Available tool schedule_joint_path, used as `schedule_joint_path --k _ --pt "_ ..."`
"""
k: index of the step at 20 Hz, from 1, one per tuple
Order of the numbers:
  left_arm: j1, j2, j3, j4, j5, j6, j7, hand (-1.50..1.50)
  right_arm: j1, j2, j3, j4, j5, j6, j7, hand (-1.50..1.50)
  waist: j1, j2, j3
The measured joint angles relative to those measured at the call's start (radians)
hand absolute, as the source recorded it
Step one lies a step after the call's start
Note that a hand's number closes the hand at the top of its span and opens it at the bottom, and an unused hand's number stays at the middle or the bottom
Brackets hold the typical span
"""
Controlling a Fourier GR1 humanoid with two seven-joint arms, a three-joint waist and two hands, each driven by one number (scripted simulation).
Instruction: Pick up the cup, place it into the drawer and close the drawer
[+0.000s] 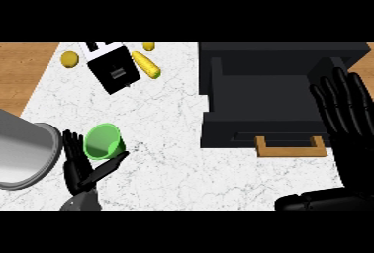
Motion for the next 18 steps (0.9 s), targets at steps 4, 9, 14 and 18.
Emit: schedule_joint_path --k 4,9,14,18 --pt "-0.024 -0.001 0.013 0.037 0.022 -0.021 -0.018 -1.50 0.012 -0.002 -0.011 0.010 -0.010 0.013 -0.024 -1.50 0.000 0.000 0.000" --pt "-0.068 0.020 0.042 0.154 0.048 -0.098 -0.071 -1.50 -0.015 -0.006 -0.012 0.022 -0.002 0.004 -0.003 -1.50 -0.001 0.001 0.000" --pt "-0.082 0.008 0.035 0.169 0.067 -0.174 -0.081 -1.50 0.000 -0.010 -0.013 0.008 -0.008 0.013 0.000 -1.50 -0.001 0.000 0.000" --pt "-0.141 0.016 0.050 0.240 0.083 -0.241 -0.107 1.50 -0.009 -0.019 -0.026 -0.001 -0.028 0.019 0.017 -1.50 -0.005 0.002 0.000"
